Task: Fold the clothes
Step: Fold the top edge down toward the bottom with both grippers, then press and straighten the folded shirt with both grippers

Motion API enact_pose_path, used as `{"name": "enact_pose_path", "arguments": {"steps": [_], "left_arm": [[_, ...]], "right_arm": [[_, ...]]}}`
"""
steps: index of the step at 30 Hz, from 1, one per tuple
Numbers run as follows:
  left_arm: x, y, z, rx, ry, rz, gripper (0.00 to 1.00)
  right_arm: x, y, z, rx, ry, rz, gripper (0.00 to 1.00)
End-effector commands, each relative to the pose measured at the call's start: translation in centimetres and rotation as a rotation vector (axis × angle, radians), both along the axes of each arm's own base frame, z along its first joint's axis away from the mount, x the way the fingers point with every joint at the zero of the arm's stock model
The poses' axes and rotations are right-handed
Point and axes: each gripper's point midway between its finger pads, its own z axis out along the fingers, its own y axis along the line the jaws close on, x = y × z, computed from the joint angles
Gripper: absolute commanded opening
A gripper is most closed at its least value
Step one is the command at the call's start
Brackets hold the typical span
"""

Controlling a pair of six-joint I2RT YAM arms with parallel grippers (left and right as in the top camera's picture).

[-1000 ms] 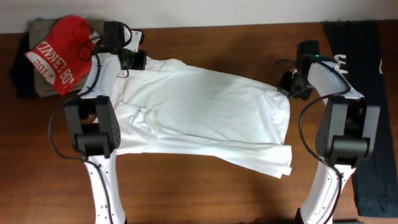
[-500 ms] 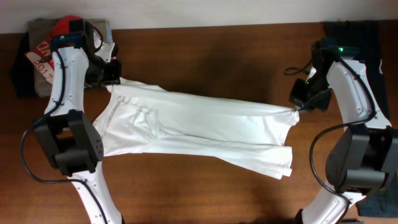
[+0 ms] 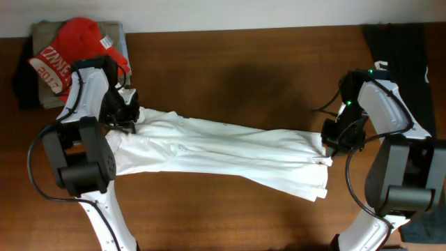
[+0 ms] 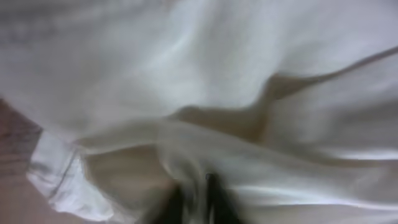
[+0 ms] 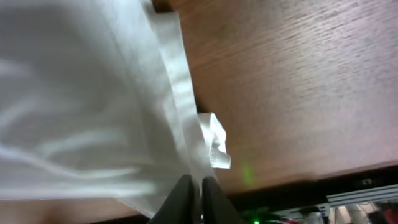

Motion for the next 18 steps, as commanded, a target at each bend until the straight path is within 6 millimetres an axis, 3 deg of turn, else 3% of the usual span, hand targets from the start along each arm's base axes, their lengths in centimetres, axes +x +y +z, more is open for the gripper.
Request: {"name": "enact_pose_path", "arguments": {"steps": [1,3,4,6,7,8,9,10,11,12,13,16,18], "left_arm": [[-0.4,1.3,-0.1,0.05,0.012,0.011,0.68],[-0.4,1.9,0.0,0.083,0.016,0.007,0.69],[-0.3,2.7,0.4,0.134,0.017,0.033,0.52],[1.8,3.0,2.8,0.154,-0.056,0.078,0.04],[3.1,2.2,4.4,0.116,-0.108,0.083,0.0],[4.3,0.4,6.0,0.029,-0.16,0.067,0.0],[5.3,-3.0,7.7,-0.131,-0.22,0.004,0.0],[5.6,-5.9,8.2,-0.239,-0.245,-0.067,0.0],[5.1,-7.1,7.1,-0.227,-0.212,-0.104,0.0],[3.4,-8.8,4.5,-0.234,-0.125,-0.134,0.0],[2.5,-9.3,3.0,-0.236,-0.091,-0.143,0.01],[-0.1,-8.7,-0.9,-0.237,-0.006,-0.12,0.0],[-0.5,-8.0,-2.4,-0.235,-0.005,-0.096,0.0]], "right_arm": [[-0.6,-0.6,0.5,-0.04,0.01,0.025,0.83],[-1.1,-1.1,0.9,-0.065,0.034,0.036,0.83],[-0.9,-1.3,1.2,-0.073,0.028,0.038,0.83],[1.0,-0.9,2.9,-0.05,-0.039,0.038,0.83],[1.7,-0.5,3.4,-0.015,-0.074,0.063,0.82],[2.4,0.3,3.5,0.04,-0.11,0.087,0.72],[2.9,0.8,3.3,0.065,-0.133,0.104,0.42],[3.6,1.7,2.6,0.078,-0.165,0.124,0.23],[3.8,2.7,1.5,0.081,-0.18,0.16,0.19],[3.4,5.0,-0.6,0.097,-0.183,0.216,0.19],[3.3,5.8,-1.7,0.1,-0.194,0.243,0.22],[2.8,6.4,-4.6,0.099,-0.215,0.258,0.22],[3.0,6.4,-5.5,0.096,-0.238,0.257,0.22]]}}
